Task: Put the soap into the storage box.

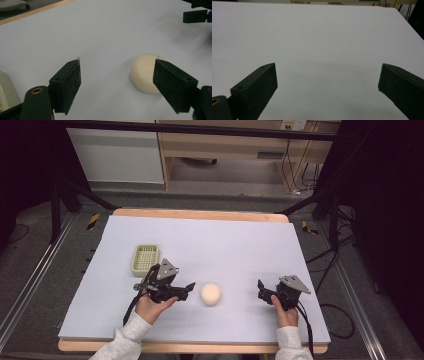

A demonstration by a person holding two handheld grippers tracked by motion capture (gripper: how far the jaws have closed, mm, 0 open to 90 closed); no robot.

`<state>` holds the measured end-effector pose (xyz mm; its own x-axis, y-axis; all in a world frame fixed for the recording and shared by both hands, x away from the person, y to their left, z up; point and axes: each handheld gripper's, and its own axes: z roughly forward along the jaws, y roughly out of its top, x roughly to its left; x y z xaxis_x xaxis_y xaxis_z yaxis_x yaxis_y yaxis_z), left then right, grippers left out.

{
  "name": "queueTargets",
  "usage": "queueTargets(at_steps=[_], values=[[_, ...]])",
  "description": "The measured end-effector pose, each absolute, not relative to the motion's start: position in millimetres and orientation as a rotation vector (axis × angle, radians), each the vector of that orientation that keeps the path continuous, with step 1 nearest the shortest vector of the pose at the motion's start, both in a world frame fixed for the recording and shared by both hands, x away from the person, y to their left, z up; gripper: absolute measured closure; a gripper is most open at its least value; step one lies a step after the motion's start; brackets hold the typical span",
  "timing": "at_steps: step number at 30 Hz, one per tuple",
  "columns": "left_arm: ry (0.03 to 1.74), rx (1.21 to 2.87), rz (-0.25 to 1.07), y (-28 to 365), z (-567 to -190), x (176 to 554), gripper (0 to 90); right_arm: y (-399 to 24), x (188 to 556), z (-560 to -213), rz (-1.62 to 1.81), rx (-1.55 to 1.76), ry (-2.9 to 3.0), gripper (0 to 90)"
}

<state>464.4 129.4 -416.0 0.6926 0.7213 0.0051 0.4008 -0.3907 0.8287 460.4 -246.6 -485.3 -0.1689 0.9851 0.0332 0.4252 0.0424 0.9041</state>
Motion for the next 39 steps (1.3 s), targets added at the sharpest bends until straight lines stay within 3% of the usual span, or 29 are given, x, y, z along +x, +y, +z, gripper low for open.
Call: queueTargets(at_steps=[39], values=[[0.814, 2.121, 0.399, 87, -429, 468, 19.9, -246, 461, -485, 1.090, 1.440, 1.671, 2.6]])
